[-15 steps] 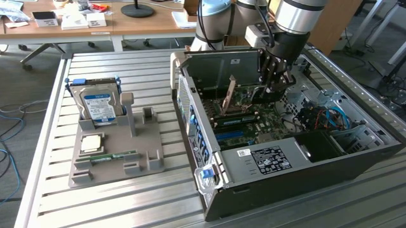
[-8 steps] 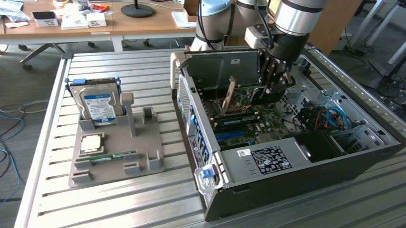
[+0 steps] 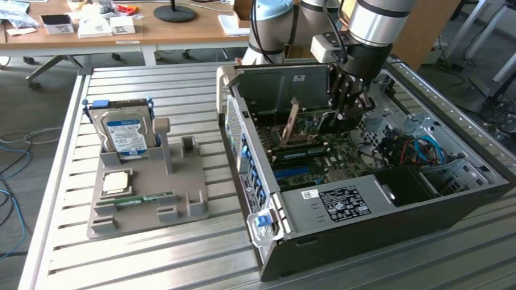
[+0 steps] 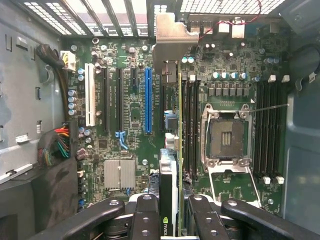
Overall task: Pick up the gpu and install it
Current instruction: 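Insert the gpu into the slot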
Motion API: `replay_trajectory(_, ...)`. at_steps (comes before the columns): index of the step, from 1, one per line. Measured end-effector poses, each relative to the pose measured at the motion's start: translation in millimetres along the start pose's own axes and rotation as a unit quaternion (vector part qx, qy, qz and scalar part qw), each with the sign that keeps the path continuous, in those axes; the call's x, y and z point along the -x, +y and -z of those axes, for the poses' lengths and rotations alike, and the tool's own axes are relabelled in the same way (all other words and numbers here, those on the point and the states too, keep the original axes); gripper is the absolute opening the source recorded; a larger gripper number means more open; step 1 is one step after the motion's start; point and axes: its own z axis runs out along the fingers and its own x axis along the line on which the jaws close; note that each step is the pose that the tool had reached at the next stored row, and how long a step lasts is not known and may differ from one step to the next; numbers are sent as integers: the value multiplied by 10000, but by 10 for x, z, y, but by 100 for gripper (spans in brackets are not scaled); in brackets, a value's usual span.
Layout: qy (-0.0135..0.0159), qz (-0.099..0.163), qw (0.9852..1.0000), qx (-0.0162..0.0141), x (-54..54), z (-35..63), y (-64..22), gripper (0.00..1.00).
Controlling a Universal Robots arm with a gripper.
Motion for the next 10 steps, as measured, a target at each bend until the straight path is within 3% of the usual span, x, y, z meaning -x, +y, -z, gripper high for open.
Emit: replay_trajectory(10, 1, 0, 10000, 0, 0, -19, 0, 27)
